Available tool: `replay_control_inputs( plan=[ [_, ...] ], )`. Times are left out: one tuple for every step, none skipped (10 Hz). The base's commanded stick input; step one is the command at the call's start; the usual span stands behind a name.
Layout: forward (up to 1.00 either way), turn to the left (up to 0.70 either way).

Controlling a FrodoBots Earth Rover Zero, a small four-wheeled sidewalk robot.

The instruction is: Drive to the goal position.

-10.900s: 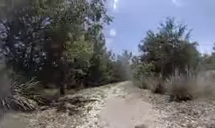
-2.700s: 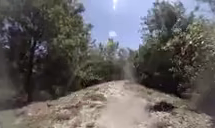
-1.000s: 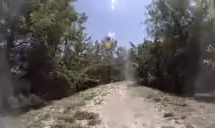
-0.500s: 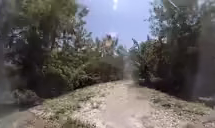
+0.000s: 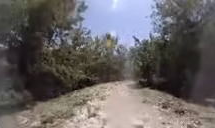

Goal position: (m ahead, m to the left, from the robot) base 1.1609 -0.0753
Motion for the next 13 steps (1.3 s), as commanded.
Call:
replay_control_inputs(
  plan=[
    [0.7, 0.0],
    [0.7, 0.0],
    [0.7, 0.0],
    [0.7, 0.0],
    [0.7, 0.0],
    [0.7, 0.0],
    [0.7, 0.0],
    [0.7, 0.0],
    [0.7, 0.0],
    [0.7, 0.0],
    [0.7, 0.0],
    [0.7, 0.0],
    [0.7, 0.0]
  ],
)
